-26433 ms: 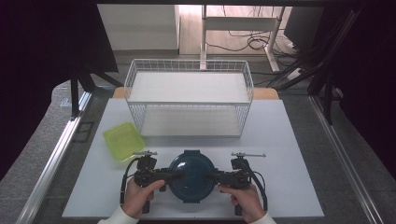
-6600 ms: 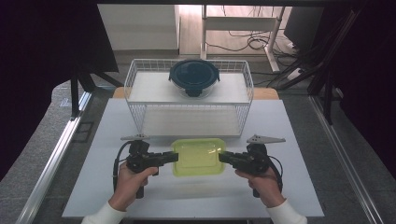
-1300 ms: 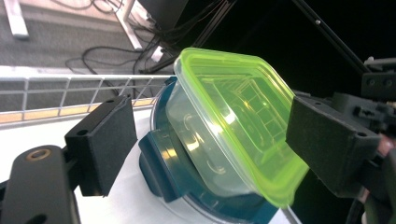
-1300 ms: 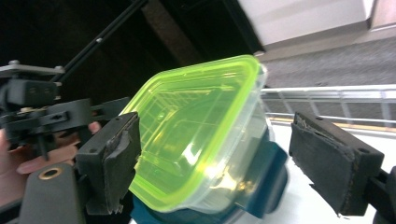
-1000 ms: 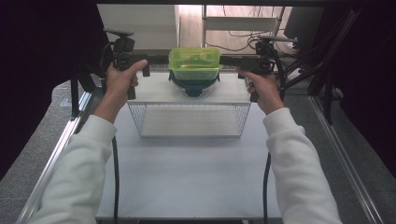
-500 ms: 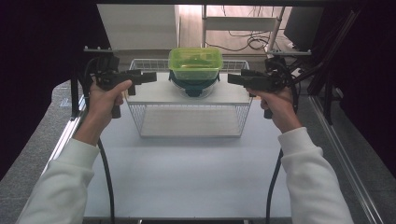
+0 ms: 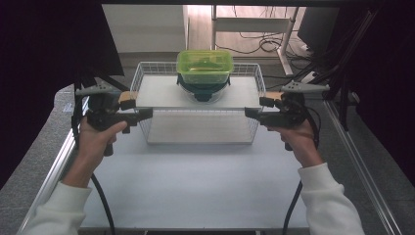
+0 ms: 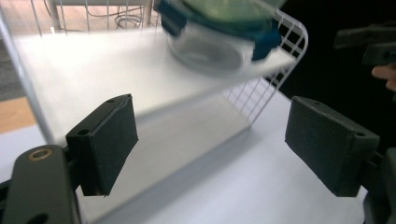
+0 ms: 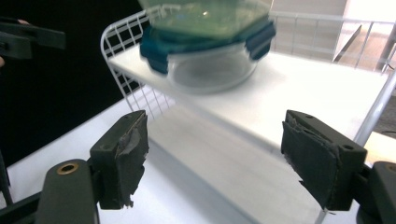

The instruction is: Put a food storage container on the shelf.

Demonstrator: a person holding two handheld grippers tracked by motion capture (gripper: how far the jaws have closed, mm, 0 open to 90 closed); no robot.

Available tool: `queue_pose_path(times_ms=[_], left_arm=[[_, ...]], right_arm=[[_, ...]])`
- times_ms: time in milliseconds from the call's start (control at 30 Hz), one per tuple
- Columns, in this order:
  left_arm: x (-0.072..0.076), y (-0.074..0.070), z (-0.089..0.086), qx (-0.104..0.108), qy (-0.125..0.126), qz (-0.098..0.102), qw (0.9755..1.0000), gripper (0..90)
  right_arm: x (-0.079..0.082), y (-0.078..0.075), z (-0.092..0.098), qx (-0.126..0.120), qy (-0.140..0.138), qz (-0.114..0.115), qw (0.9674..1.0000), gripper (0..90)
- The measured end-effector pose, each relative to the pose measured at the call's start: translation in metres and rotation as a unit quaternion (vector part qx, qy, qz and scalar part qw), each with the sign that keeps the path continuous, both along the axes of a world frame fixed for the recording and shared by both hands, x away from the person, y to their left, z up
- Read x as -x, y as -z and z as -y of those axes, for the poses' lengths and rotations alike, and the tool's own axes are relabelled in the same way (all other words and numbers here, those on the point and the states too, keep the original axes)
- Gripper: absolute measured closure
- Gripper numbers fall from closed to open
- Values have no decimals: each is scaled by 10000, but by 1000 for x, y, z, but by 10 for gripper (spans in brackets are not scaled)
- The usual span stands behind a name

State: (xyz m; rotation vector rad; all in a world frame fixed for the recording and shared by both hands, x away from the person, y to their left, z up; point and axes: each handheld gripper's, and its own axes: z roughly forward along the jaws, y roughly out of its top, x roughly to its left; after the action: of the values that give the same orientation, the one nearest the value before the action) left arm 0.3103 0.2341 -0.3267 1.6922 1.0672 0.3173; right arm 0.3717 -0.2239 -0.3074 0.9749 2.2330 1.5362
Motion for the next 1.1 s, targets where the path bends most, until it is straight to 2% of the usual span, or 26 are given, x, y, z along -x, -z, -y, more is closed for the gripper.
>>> queue_pose_path(times_ms=[67, 133, 267, 333, 433, 500, 667, 800, 867, 933, 1000, 1100], left_arm=[[13, 11, 1, -120, -41, 30, 9999, 158], [20, 20, 1, -196, -67, 50, 9998, 158], [40, 46, -2, -344, -92, -18, 9994, 158], [47, 57, -5, -355, -115, -58, 9993, 159], [57, 75, -8, -380, -167, -151, 9990, 158], [62, 88, -9, -343, -207, -210, 9990, 158], [68, 120, -6, -467, -140, -442, 9978, 158], [71, 142, -3, -494, -141, -670, 9964, 157], [72, 150, -1, -556, -150, -726, 9957, 158], [72, 156, 0, -595, -142, -757, 9953, 157], [71, 160, 3, -617, -131, -778, 9950, 157], [68, 164, 8, -760, -106, -790, 9939, 154]], right_arm=[[9, 8, 0, 73, -8, 58, 10000, 227], [17, 17, 1, 105, -1, 79, 9999, 227], [34, 37, 2, 145, 13, 54, 9999, 226], [44, 48, 6, 176, 13, 59, 9998, 226], [56, 60, 14, 50, 15, 18, 10000, 225], [65, 69, 20, 62, 91, -1, 9999, 224], [81, 96, 35, 255, 231, -201, 9992, 220], [91, 110, 47, 362, 355, -289, 9983, 221], [95, 119, 52, 454, 451, -313, 9975, 221], [97, 129, 54, 465, 474, -473, 9967, 220], [99, 139, 54, 534, 492, -581, 9957, 218], [99, 148, 49, 662, 481, -644, 9946, 218]])
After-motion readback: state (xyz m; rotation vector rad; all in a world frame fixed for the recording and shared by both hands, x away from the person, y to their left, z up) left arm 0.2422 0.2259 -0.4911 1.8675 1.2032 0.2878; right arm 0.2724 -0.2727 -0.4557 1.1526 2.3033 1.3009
